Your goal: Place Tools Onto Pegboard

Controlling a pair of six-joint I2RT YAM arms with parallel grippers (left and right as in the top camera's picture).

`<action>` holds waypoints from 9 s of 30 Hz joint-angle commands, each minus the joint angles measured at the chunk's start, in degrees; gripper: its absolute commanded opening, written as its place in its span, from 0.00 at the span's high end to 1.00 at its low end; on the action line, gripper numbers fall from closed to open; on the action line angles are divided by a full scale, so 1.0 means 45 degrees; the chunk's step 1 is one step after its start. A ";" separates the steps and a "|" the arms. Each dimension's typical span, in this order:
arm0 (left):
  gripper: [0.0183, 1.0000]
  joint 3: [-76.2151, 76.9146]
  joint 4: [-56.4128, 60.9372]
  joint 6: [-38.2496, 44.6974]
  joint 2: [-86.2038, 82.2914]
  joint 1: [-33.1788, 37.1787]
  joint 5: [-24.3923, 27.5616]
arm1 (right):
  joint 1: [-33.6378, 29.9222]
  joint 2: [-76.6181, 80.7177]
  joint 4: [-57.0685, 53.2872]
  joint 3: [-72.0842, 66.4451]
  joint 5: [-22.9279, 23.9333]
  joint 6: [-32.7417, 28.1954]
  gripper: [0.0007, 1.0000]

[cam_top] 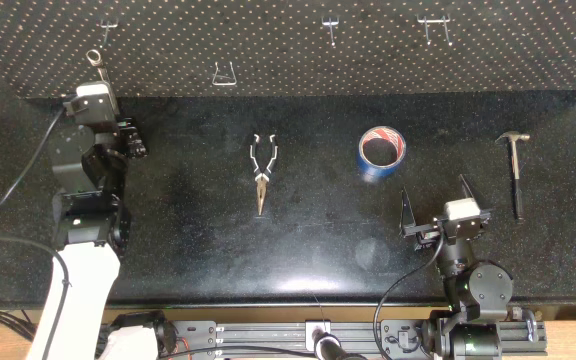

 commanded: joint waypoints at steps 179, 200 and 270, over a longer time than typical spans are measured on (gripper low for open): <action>0.00 1.1623 -1.5251 -0.5581 1.2658 -0.7164 0.2030 | 0.0087 -0.0092 0.0015 -0.0078 0.0019 -0.0175 0.02; 0.51 1.1623 -1.5266 -0.5576 1.2832 -0.7164 0.2152 | 0.0087 -0.0092 0.0015 -0.0078 0.0019 -0.0175 0.02; 0.99 1.0239 -1.4838 -0.8597 0.9029 -0.7873 -0.0029 | 0.0087 -0.0092 0.0015 -0.0078 0.0019 -0.0175 0.02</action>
